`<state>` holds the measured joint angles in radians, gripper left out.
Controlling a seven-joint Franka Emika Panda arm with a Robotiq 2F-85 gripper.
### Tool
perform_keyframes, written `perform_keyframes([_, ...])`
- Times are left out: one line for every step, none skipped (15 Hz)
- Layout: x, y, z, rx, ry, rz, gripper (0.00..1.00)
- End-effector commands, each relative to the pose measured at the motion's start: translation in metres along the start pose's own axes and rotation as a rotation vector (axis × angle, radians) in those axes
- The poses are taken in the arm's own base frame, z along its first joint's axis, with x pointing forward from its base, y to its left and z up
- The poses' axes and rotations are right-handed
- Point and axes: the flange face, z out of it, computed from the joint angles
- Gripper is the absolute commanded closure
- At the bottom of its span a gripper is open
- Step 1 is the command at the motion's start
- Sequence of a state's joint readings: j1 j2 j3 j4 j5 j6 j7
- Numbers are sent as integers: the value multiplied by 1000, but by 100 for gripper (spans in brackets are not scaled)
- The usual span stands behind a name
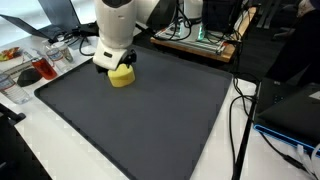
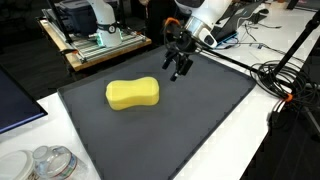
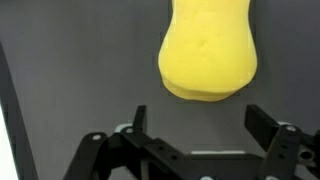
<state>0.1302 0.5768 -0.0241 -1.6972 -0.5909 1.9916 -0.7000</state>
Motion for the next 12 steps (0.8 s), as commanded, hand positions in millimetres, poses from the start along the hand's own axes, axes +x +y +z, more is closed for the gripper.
perform_keyframes([6,-38,-16,-15,-59,70,0])
perform_keyframes([9,-49,-21,-3,-63,81,0])
perform_keyframes([12,-59,-25,4,-70,89,0])
perform_keyframes([14,-69,-29,11,-76,98,0])
perform_keyframes([15,-80,-34,9,-85,111,0])
perform_keyframes([16,-90,-38,19,-90,115,0])
perform_keyframes([15,-100,-41,44,-94,121,0])
perform_keyframes([13,-109,-44,53,-98,137,0])
perform_keyframes([10,-117,-47,61,-98,138,0])
perform_keyframes([5,-125,-50,69,-95,147,0])
perform_keyframes([-1,-134,-52,84,-87,138,0])
perform_keyframes([-7,-140,-54,92,-76,137,0])
